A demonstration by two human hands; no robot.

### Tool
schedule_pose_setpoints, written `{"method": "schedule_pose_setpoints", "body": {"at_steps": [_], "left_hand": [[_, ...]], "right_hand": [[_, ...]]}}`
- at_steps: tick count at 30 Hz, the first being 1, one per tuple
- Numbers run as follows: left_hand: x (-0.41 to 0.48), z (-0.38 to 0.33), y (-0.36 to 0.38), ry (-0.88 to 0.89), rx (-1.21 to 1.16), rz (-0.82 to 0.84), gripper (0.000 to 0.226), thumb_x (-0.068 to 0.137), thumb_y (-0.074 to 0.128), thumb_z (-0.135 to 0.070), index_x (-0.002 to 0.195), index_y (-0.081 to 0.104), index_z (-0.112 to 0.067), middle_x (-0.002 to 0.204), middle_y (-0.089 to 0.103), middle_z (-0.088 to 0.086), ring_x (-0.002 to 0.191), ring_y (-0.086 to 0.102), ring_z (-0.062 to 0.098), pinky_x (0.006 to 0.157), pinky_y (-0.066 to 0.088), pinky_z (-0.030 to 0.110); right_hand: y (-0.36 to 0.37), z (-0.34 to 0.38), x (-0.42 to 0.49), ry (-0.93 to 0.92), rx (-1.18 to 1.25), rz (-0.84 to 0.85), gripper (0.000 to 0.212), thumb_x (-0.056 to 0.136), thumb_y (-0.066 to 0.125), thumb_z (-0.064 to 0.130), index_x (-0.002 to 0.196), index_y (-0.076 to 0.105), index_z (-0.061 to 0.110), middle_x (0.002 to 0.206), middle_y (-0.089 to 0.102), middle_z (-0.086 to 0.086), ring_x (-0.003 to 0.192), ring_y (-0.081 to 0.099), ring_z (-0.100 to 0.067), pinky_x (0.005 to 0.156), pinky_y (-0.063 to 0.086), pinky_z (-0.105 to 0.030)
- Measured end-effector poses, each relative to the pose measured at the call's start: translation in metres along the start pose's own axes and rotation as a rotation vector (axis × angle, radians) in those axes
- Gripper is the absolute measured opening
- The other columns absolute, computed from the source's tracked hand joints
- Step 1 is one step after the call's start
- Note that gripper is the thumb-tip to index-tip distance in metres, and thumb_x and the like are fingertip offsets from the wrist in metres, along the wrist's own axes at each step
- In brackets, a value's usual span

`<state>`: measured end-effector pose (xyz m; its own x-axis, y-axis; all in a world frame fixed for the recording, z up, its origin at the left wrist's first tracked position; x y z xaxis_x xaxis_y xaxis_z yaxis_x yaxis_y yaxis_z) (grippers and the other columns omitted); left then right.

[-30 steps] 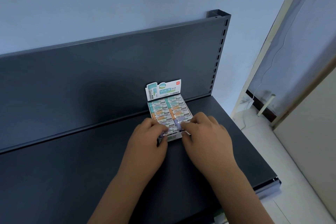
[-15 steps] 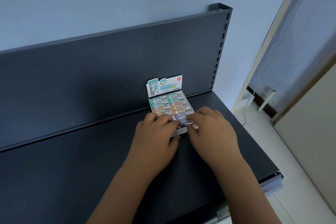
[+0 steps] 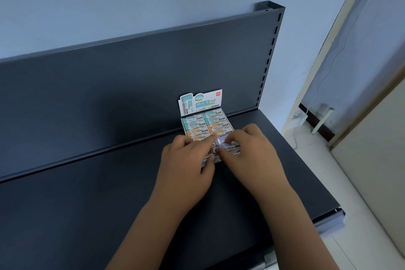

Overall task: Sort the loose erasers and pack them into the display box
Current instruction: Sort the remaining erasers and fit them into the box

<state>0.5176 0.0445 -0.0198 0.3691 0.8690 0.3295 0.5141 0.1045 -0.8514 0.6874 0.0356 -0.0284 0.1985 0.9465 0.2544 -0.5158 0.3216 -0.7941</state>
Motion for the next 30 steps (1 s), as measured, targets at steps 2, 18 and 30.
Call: {"method": "schedule_pose_setpoints", "body": {"at_steps": [2, 18, 30], "left_hand": [[0.001, 0.004, 0.000, 0.005, 0.017, 0.034, 0.039, 0.092, 0.053, -0.034, 0.130, 0.060, -0.038, 0.111, 0.066, -0.024, 0.101, 0.045, 0.010, 0.082, 0.047, 0.041], [0.000, 0.012, 0.000, 0.050, 0.104, 0.048, 0.029, 0.085, 0.055, -0.046, 0.104, 0.074, -0.035, 0.104, 0.054, -0.018, 0.094, 0.044, 0.013, 0.072, 0.048, 0.037], [-0.002, 0.014, 0.003, -0.029, 0.029, 0.032, 0.030, 0.084, 0.069, -0.019, 0.111, 0.069, -0.032, 0.115, 0.053, -0.017, 0.099, 0.054, 0.013, 0.076, 0.053, 0.040]], "right_hand": [[0.002, 0.000, 0.000, 0.026, 0.029, -0.014, 0.025, 0.085, 0.066, 0.052, 0.095, 0.065, 0.028, 0.098, 0.047, 0.009, 0.088, 0.056, -0.014, 0.068, 0.053, -0.033], [0.003, 0.007, 0.001, 0.057, -0.050, -0.072, 0.031, 0.079, 0.073, 0.045, 0.072, 0.050, 0.026, 0.084, 0.047, 0.008, 0.073, 0.054, -0.017, 0.057, 0.047, -0.030], [-0.011, 0.003, -0.005, 0.036, -0.053, 0.045, 0.023, 0.093, 0.061, 0.046, 0.093, 0.075, 0.027, 0.101, 0.054, 0.011, 0.081, 0.059, -0.011, 0.065, 0.054, -0.034]]}}
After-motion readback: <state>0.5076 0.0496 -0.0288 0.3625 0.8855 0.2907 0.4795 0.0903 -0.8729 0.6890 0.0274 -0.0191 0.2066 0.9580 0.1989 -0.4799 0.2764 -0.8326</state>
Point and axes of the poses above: each hand's wrist, its own x-axis towards the middle knuckle, its own y-axis out of the palm, z = x × y, the point moved 2 cm from there along x, towards the middle knuckle
